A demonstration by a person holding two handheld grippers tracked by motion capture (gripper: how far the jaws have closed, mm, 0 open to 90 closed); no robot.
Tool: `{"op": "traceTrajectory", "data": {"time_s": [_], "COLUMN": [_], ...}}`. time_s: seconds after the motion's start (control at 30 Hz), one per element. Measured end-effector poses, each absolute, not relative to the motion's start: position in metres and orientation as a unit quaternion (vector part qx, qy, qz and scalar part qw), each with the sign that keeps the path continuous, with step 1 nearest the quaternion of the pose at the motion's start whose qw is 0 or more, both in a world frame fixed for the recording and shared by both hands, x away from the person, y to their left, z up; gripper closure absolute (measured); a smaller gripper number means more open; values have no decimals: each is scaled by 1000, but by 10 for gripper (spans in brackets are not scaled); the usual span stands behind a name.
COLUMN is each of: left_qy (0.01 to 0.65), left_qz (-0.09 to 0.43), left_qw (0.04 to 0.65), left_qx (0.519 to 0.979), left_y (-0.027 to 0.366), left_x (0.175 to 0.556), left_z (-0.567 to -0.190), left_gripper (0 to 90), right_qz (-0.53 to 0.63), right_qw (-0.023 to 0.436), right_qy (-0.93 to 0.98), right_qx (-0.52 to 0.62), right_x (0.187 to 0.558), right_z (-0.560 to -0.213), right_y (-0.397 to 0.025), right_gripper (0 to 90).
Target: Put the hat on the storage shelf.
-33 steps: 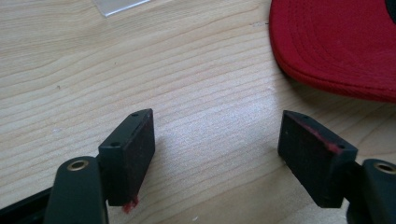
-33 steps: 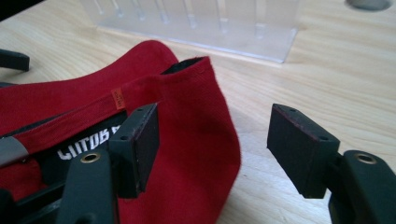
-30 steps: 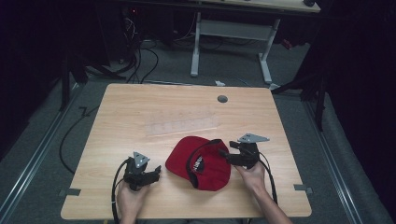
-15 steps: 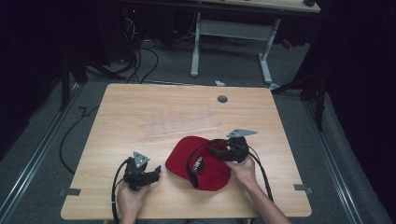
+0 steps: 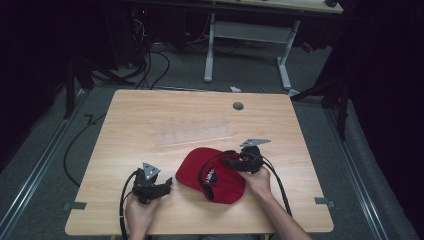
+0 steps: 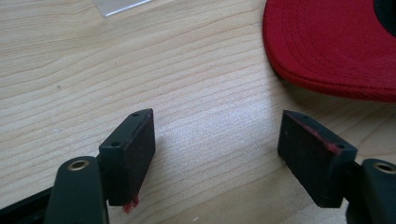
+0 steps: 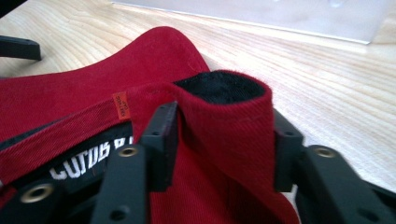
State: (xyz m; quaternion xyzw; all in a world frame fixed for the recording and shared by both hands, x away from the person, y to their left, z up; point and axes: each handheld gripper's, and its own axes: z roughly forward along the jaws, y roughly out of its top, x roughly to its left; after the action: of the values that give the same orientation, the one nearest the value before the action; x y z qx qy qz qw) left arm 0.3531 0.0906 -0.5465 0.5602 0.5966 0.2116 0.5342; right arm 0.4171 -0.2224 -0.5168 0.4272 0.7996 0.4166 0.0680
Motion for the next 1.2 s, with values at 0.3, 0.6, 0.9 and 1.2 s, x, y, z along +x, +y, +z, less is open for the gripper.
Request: {"op": "traceTrajectory", "data": {"time_s": [0.3,0.6,0.9,1.2], "left_qy": [597,597,595,590], "left_qz": [212,211,214,209], "left_qw": [534,535,533,534], "left_qx": [560,559,562,568], "left_y": [91,91,90,88], "left_x": [353,353,353,352], "left_z": [-547,-546,-547,-547], "left_gripper": [277,277,277,252], "right_qz": [441,455,468,468], "right_qw": [70,66,67,82], "right_qy": [803,807,798,794], "right_qx": [395,370,374,379], "right_x": [413,402,387,380], "right_z": [-515,-500,-474,-456], "right_y": [-229,-233,-243,-247], "right_gripper": [813,840,844,846]}}
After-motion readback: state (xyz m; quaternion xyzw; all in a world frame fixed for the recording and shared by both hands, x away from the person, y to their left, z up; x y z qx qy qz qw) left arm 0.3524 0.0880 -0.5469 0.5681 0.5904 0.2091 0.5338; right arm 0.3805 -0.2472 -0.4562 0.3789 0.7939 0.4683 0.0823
